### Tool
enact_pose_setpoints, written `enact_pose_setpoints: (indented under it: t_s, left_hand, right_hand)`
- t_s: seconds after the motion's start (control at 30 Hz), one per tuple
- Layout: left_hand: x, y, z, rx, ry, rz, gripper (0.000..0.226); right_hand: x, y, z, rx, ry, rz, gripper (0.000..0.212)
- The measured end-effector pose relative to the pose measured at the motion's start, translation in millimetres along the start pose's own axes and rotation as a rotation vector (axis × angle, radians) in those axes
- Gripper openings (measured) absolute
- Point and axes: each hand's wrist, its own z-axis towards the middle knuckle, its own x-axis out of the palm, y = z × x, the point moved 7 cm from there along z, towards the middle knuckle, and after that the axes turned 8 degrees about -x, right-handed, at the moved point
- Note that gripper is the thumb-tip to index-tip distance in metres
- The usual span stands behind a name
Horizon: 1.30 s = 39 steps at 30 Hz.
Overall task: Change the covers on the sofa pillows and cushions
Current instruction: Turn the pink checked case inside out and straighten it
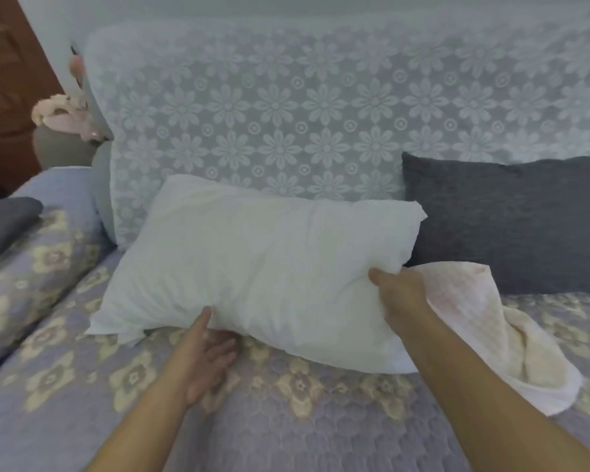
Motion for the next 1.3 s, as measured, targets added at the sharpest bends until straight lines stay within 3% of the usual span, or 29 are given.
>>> enact_pose_setpoints:
  t_s: [0.07, 0.17, 0.3, 0.47, 0.57, 0.63, 0.7, 0.77, 0.8, 0.9, 1.0, 1.1, 1.17, 1.23, 1.3]
  left_hand:
    - [6, -12, 8, -0.005, 0.020, -0.116, 0.051]
    - [24, -34, 14, -0.017, 0.154, -0.335, 0.072]
    - [10, -71, 34, 0.085, -0.084, -0.490, 0.042]
    - [-4, -127, 2, 0.451, -0.215, -0.596, 0.035]
    - [-26, -150, -6, 0.576, -0.253, -0.566, 0.045]
    - [-48, -164, 0, 0.588, -0.377, -0.420, 0.047]
    - [-64, -169, 24, 0.397, -0.439, -0.004, 0.064]
    - [-58, -150, 39, 0.193, -0.335, 0.368, 0.071]
    - [-50, -139, 42, 0.190, -0.293, 0.514, 0.070]
    - [1, -92, 36, 0.429, -0.223, 0.978, 0.057]
    - [64, -8, 28, 0.581, -0.017, 1.268, 0.025]
    - [133, 55, 18, 0.714, 0.251, 1.395, 0.040]
    - [173, 67, 17, 0.787, 0.300, 1.415, 0.059]
    - [207, 68, 16, 0.807, 0.281, 1.458, 0.076]
    - [241, 59, 0, 0.866, 0.333, 1.419, 0.056]
  right_hand:
    - [1, 37, -6, -0.172, 0.009, -0.028, 0.025]
    - [-17, 70, -9, -0.274, 0.040, -0.008, 0.011]
    - [-15, 70, -13, -0.398, 0.029, -0.218, 0.009]
    - [-5, 82, -15, -0.574, -0.059, -0.146, 0.005]
    - [14, 83, -1, -0.586, -0.108, -0.113, 0.016]
    - [45, 72, 15, -0.513, 0.032, -0.225, 0.028]
    - [80, 47, 23, -0.334, 0.404, -0.297, 0.048]
    - [92, 20, 16, -0.120, 0.729, -0.343, 0.069]
    - [82, 8, 16, -0.077, 0.777, -0.405, 0.072]
    - [12, -35, 30, -0.228, 0.616, -1.019, 0.078]
    - [-71, -80, 26, -0.213, 0.595, -1.570, 0.080]
    - [-125, -57, 11, -0.383, 0.384, -1.576, 0.035]
    - [-134, -17, -4, -0.504, 0.302, -1.488, 0.013]
    - [-125, 24, -23, -0.570, 0.372, -1.358, 0.013]
    - [-118, 75, -47, -0.654, 0.408, -1.200, 0.021]
